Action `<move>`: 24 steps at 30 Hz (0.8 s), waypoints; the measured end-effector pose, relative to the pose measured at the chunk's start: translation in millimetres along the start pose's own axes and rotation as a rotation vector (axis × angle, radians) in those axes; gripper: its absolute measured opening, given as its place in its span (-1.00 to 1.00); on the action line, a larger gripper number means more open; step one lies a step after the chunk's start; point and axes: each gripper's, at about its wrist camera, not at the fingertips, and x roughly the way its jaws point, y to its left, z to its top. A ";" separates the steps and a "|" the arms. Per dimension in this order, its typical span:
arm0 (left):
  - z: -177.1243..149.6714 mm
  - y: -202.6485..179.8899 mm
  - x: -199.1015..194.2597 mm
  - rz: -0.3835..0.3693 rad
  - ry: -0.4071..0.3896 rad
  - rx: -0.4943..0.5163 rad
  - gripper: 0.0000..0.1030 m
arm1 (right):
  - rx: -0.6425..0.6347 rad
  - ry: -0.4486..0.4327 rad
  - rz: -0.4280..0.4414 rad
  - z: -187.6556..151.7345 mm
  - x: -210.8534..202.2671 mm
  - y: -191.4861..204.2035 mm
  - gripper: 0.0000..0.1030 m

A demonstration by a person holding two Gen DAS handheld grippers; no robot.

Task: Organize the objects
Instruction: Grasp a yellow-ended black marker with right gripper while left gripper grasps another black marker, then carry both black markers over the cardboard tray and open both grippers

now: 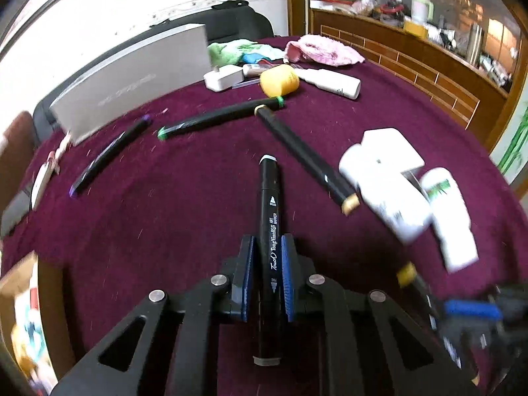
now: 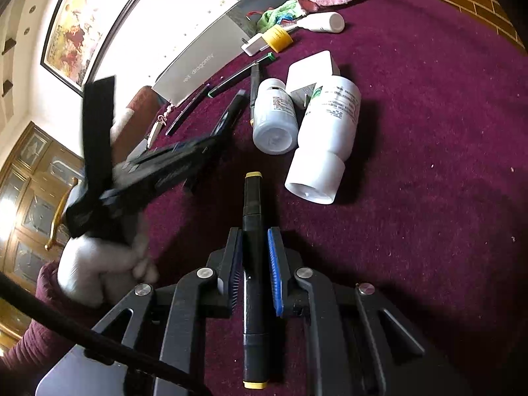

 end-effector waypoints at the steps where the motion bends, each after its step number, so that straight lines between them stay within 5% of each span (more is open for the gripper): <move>1: -6.2 6.0 -8.5 -0.021 -0.005 -0.026 -0.76 | -0.006 -0.002 -0.007 -0.5 -0.3 1.2 -0.76; 7: -46.6 38.2 -69.6 -0.106 -0.076 -0.154 -0.75 | -0.055 0.001 -0.108 -1.6 1.2 15.6 -0.75; 18: -106.0 72.1 -134.7 -0.127 -0.184 -0.242 -0.75 | -0.400 0.024 -0.607 -18.5 34.9 84.4 -0.75; 20: -118.1 83.7 -149.9 -0.124 -0.211 -0.263 -0.75 | -0.409 0.028 -0.598 -20.5 35.3 87.3 -0.76; 24: -137.6 117.6 -179.3 -0.098 -0.262 -0.327 -0.75 | -0.301 0.033 -0.408 -17.8 18.6 91.6 -0.75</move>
